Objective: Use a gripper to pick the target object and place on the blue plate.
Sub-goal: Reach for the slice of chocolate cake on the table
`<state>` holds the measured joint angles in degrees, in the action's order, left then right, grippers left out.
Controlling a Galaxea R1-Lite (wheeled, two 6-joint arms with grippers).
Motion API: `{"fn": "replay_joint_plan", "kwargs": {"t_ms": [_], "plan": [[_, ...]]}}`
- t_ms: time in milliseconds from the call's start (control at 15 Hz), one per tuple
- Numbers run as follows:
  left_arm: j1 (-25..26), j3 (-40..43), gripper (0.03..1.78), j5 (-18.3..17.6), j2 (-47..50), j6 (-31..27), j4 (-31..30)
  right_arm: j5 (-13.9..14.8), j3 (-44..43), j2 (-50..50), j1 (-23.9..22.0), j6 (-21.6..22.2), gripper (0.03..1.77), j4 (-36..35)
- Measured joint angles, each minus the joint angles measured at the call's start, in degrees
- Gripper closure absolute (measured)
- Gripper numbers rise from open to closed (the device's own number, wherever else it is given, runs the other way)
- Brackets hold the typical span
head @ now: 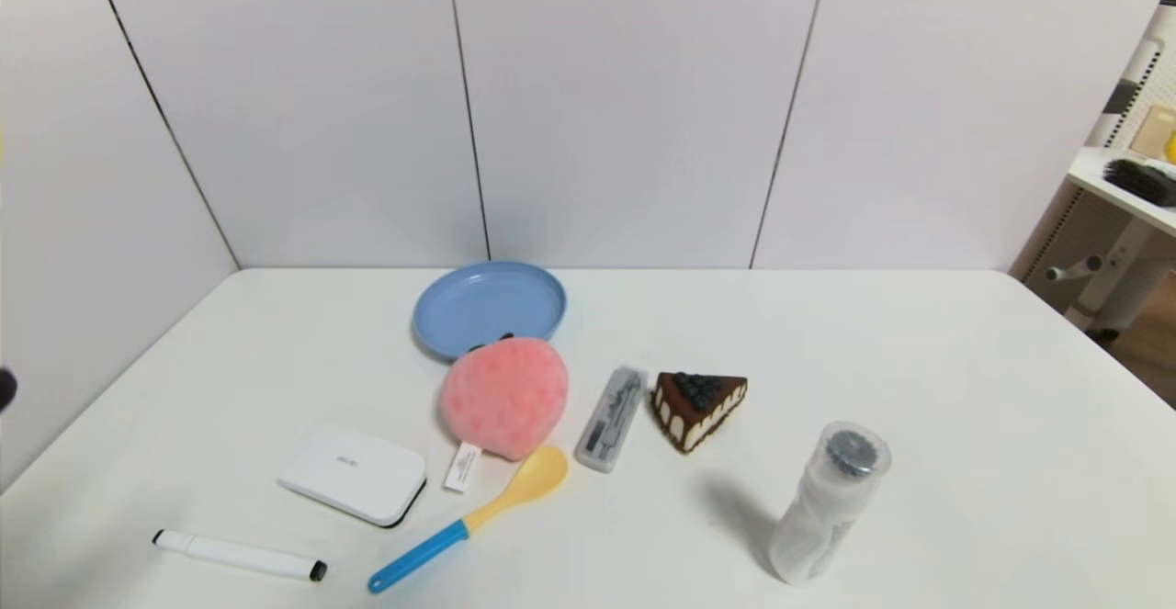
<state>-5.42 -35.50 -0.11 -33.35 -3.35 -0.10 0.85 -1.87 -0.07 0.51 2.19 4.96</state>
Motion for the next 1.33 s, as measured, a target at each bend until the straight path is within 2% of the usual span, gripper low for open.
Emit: {"fn": "replay_joint_plan", "kwargs": {"t_ms": [200,400,533,667,933,1200,1333], "plan": [[-4.79,-18.36,0.12,-0.16,-15.09,-2.38,1.08,0.02,0.02,0.00,0.00,0.00,0.10,0.02],[-11.67,-35.86,0.12,-0.71,-28.83,-4.24,5.47,0.00,0.02,0.00,0.00,0.00,0.10,0.00],[-17.20,-43.54,0.12,-2.52,-36.85,-5.55,8.44,0.00,0.02,0.00,-0.02,-0.02,0.10,0.02],[-22.60,-49.15,0.12,-5.78,-43.74,-7.08,12.45,0.02,0.00,0.00,0.00,0.00,0.10,0.02],[-29.18,-57.27,0.12,-12.13,-54.47,-10.15,21.59,0.02,0.00,0.00,0.00,0.00,0.10,0.00],[-30.77,-60.45,0.12,-18.35,-62.78,-13.87,21.94,0.00,0.00,0.00,-0.02,0.00,0.10,0.02],[-31.48,-60.66,0.12,-19.18,-66.26,-16.82,21.81,0.00,0.00,0.00,0.00,-0.02,0.10,0.00]]}}
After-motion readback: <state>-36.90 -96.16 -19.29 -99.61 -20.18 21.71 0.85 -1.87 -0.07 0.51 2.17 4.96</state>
